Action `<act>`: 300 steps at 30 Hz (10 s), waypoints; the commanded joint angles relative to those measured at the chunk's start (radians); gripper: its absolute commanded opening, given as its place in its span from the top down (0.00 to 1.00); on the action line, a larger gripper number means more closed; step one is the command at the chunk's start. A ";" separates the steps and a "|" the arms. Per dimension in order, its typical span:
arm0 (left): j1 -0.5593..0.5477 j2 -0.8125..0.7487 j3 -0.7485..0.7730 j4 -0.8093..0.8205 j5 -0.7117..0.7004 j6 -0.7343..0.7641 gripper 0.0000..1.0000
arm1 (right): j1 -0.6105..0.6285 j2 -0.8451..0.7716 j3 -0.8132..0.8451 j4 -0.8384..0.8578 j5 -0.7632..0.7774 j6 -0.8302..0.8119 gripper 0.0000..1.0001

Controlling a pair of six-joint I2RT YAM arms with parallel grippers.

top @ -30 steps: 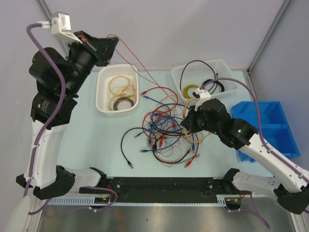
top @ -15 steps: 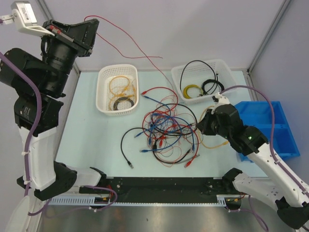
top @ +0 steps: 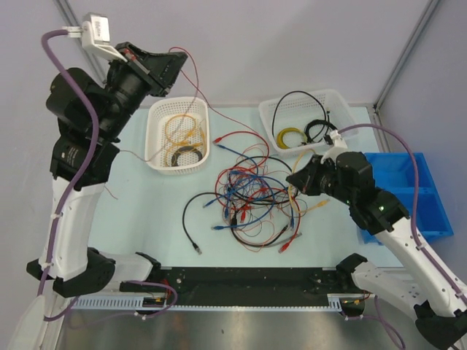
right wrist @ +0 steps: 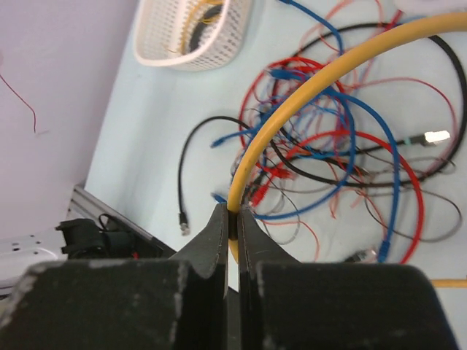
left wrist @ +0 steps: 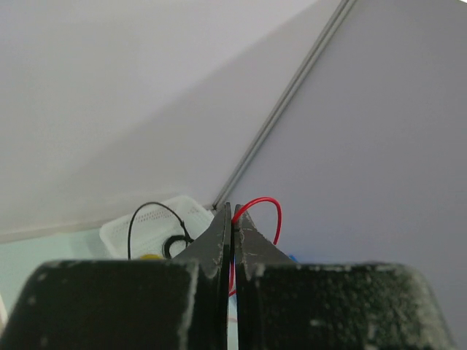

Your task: Untangle the cables

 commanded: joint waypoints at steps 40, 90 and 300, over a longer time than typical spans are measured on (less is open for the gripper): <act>0.007 -0.763 -1.297 -0.203 -0.210 -0.066 1.00 | 0.107 1.639 1.468 0.823 -0.454 0.225 1.00; -0.007 -0.717 -1.402 0.090 -0.070 -0.118 1.00 | 0.266 0.720 0.661 0.434 0.133 -0.169 0.00; -0.395 -0.045 -0.631 0.270 0.167 -0.205 1.00 | 0.085 0.010 -0.099 0.464 0.291 -0.264 0.33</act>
